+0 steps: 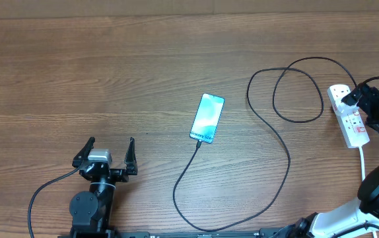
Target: Plug charger to phone and switch on socket
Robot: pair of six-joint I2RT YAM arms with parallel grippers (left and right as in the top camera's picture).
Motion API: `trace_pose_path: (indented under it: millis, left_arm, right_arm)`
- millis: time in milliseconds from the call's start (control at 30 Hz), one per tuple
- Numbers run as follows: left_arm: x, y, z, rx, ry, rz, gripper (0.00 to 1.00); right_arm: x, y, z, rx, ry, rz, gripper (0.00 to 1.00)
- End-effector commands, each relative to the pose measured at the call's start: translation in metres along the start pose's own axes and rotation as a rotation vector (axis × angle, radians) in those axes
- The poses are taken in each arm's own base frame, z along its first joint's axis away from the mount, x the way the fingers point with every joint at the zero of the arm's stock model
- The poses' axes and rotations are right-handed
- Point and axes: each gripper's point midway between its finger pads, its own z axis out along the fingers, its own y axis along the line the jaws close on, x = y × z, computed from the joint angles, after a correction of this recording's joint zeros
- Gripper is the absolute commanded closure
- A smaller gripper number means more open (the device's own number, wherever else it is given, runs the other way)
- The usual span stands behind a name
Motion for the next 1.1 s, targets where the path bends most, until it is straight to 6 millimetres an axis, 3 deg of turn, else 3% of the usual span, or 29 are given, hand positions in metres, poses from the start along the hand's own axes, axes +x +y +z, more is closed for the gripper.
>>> trace_pose_path:
  millis: [0, 167, 500, 667, 833, 1067]
  left_arm:
    - [-0.001, 0.001, 0.000, -0.005, -0.007, 0.011, 0.00]
    - [-0.001, 0.001, 0.000, -0.005, -0.007, 0.011, 0.00]
    - [-0.001, 0.001, 0.000, -0.005, -0.007, 0.011, 0.00]
    - [-0.001, 0.001, 0.000, -0.005, -0.007, 0.011, 0.00]
    - [-0.001, 0.001, 0.000, -0.005, -0.007, 0.011, 0.00]
    - [-0.001, 0.001, 0.000, -0.005, -0.007, 0.011, 0.00]
  right_arm:
    - [0.000, 0.002, -0.002, -0.006, -0.007, -0.008, 0.00]
    - [-0.004, 0.008, -0.024, -0.014, -0.066, -0.024, 0.00]
    - [-0.008, 0.029, -0.103, -0.040, -0.281, -0.080, 0.00]
    - [-0.004, 0.042, -0.131, -0.056, -0.356, -0.115, 0.00]
    - [0.008, 0.073, -0.146, -0.094, -0.390, -0.199, 0.00]
    - [0.043, 0.142, -0.144, -0.185, -0.359, -0.390, 0.00]
